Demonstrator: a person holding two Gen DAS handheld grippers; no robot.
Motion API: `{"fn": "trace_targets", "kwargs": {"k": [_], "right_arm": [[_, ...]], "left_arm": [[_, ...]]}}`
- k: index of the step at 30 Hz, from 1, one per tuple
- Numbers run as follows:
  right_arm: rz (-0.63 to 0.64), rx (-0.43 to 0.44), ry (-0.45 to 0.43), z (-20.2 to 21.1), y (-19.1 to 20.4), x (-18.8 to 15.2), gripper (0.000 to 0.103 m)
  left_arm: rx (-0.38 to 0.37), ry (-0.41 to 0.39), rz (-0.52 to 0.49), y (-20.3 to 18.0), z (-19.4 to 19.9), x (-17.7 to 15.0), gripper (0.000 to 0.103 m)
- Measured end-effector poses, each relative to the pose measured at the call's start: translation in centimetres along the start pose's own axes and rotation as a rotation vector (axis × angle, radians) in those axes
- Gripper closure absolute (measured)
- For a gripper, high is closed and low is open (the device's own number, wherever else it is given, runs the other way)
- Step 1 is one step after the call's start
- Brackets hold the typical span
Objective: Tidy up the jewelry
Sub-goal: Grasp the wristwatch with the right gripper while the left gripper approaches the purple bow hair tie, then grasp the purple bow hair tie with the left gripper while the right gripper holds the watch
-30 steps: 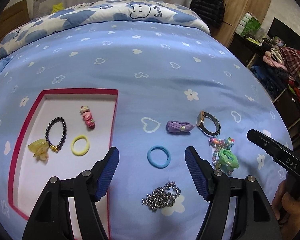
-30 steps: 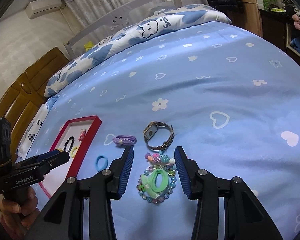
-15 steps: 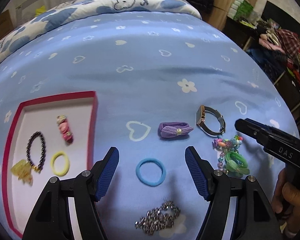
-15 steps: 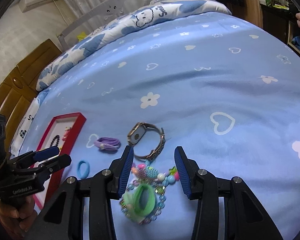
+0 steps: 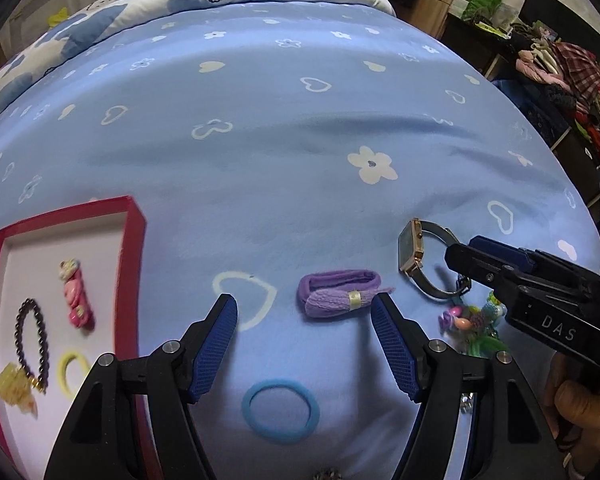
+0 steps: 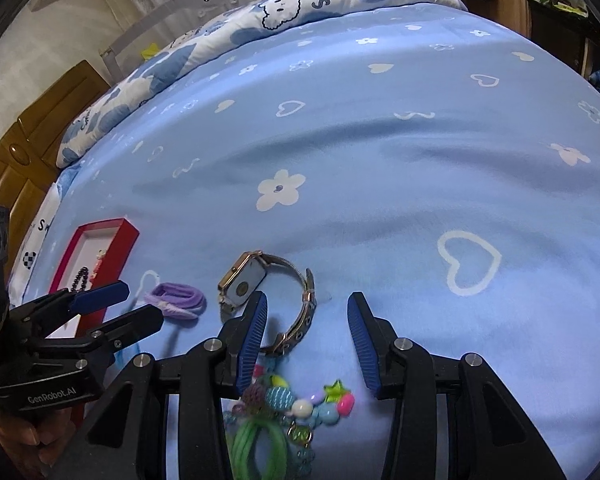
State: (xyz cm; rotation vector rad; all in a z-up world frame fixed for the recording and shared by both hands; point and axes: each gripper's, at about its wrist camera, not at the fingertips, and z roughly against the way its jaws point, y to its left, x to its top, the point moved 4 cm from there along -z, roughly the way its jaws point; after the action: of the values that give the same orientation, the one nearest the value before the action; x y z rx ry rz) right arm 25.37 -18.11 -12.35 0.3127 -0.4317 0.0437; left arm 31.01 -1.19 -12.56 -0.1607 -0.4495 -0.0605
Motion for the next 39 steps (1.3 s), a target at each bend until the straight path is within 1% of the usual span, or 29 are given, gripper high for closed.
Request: {"fn": "trace_targets", "kwargs": {"k": [2,4,5,7,8,9,10,11,13,14,16,17,18,20,26,29,30,31,32,33,34,35,36,39], "right_arm": [[0.009,-0.008,0.003,-0.3,0.1,0.2,0.064],[0.024,-0.025,0.007,-0.5,0.1,0.2,0.071],[0.031,-0.033,0.009,-0.6,0.1,0.2,0.073],[0.044,-0.048,0.011,-0.7,0.1,0.2,0.083],[0.049,-0.05,0.011,-0.8,0.1,0.1,0.084],[0.054,-0.051,0.012,-0.8,0.1,0.1,0.088],[0.06,-0.05,0.012,-0.7,0.2,0.1,0.095],[0.065,-0.049,0.012,-0.7,0.3,0.1,0.096],[0.076,-0.052,0.004,-0.5,0.5,0.0,0.098],[0.077,-0.049,0.0,-0.3,0.6,0.0,0.098],[0.075,-0.039,-0.013,0.1,0.7,0.0,0.098],[0.075,-0.035,-0.022,0.4,0.8,0.0,0.098],[0.075,-0.03,-0.028,0.7,0.9,0.0,0.098],[0.073,-0.013,-0.042,1.3,1.2,0.0,0.098],[0.076,0.026,-0.086,3.2,2.5,0.1,0.098],[0.08,0.029,-0.096,3.6,2.9,0.2,0.098],[0.079,0.03,-0.096,3.6,3.0,0.2,0.098],[0.076,0.031,-0.097,3.6,2.9,0.1,0.098],[0.074,0.031,-0.097,3.6,2.8,0.1,0.098],[0.068,0.031,-0.099,3.6,2.6,0.1,0.098],[0.063,0.032,-0.099,3.6,2.4,0.1,0.098],[0.055,0.034,-0.1,3.7,2.2,0.1,0.098],[0.046,0.035,-0.101,3.7,2.0,0.1,0.098],[0.029,0.035,-0.104,3.7,1.3,0.2,0.098]], "left_arm": [[0.01,0.013,-0.014,-0.2,-0.8,0.1,0.035],[0.013,0.022,-0.021,-0.4,-1.5,0.2,0.035],[0.013,0.022,-0.024,-0.5,-1.8,0.2,0.035],[0.018,0.016,-0.029,-0.8,-2.1,0.3,0.037],[0.016,0.014,-0.03,-0.9,-2.2,0.3,0.044],[0.011,0.013,-0.031,-0.9,-2.3,0.3,0.055],[0.003,0.013,-0.03,-1.0,-2.4,0.4,0.061],[-0.01,0.013,-0.029,-1.0,-2.4,0.4,0.074],[-0.012,0.004,-0.028,-0.9,-2.3,0.5,0.079],[-0.02,-0.002,-0.026,-0.8,-2.1,0.5,0.083],[-0.04,-0.012,-0.008,-0.4,-1.5,0.3,0.087],[-0.05,-0.017,0.002,-0.2,-1.3,0.3,0.1],[-0.065,-0.019,0.017,0.0,-1.0,0.1,0.103],[-0.076,-0.033,0.042,0.6,0.0,-0.2,0.103],[-0.093,-0.088,0.069,1.7,2.9,-1.0,0.103],[-0.074,-0.09,0.082,2.3,3.2,-0.7,0.103],[-0.074,-0.085,0.093,2.5,3.1,-0.6,0.099],[-0.081,-0.079,0.113,2.8,2.9,-0.2,0.097],[-0.084,-0.076,0.123,3.0,2.7,0.0,0.091],[-0.078,-0.072,0.137,3.2,2.3,0.4,0.077],[-0.067,-0.067,0.149,3.5,1.9,1.1,0.069],[-0.066,-0.066,0.154,3.5,1.5,1.6,0.058],[-0.065,-0.066,0.156,3.4,1.2,2.0,0.055],[-0.038,-0.045,0.149,3.0,-0.7,3.4,0.055]]}}
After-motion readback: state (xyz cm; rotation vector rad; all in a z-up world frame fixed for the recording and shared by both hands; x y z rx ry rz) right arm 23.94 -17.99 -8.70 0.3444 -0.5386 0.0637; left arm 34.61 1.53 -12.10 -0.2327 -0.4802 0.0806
